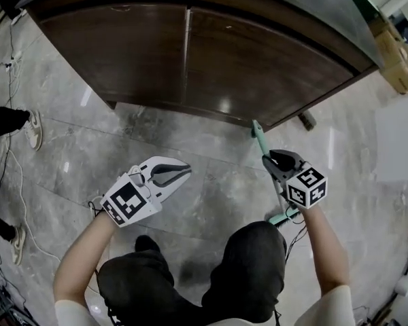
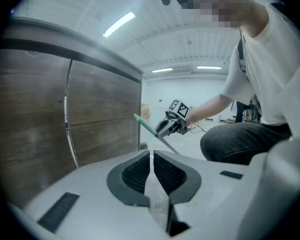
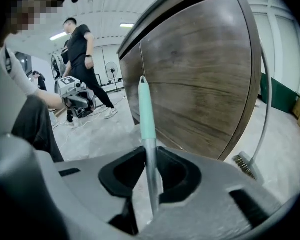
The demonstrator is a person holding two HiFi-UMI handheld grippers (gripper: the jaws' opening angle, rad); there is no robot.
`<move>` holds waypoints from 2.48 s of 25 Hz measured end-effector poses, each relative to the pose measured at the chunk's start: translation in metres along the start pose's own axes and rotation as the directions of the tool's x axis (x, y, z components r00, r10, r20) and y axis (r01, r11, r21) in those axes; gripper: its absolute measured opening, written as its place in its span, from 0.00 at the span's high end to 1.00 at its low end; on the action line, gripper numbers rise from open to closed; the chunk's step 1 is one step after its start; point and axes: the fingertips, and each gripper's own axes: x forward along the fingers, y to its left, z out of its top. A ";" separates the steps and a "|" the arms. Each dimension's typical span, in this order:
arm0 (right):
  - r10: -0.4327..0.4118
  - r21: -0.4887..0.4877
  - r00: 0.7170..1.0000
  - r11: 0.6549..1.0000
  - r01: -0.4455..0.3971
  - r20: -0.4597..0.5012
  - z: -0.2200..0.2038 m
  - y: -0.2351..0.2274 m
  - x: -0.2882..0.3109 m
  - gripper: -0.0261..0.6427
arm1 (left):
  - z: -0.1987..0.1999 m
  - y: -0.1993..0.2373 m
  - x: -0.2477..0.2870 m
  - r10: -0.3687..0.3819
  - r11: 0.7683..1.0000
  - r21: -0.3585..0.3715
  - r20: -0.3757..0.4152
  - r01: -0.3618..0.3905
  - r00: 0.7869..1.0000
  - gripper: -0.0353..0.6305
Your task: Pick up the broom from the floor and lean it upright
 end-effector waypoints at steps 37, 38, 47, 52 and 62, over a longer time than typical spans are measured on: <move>-0.195 0.272 0.953 0.954 0.130 0.231 0.180 -0.028 -0.061 0.84 | 0.181 -0.021 0.020 0.053 0.994 -0.107 0.135 -0.039 0.989 0.93; -0.209 0.279 0.950 0.950 0.141 0.231 0.179 -0.032 -0.059 0.84 | 0.179 -0.021 0.020 0.058 0.994 -0.099 0.136 -0.044 0.989 0.93; -0.332 0.289 0.916 0.921 0.262 0.227 0.178 -0.062 -0.051 0.84 | 0.168 -0.012 0.011 0.071 0.993 -0.110 0.168 -0.052 0.983 0.93; -0.363 0.291 0.904 0.911 0.293 0.224 0.175 -0.067 -0.046 0.79 | 0.159 -0.012 0.002 0.088 0.991 -0.112 0.169 -0.069 0.982 0.93; -0.382 0.243 0.898 0.912 0.329 0.219 0.183 -0.067 -0.037 0.70 | 0.162 -0.011 -0.006 0.099 0.992 -0.096 0.174 -0.083 0.980 0.93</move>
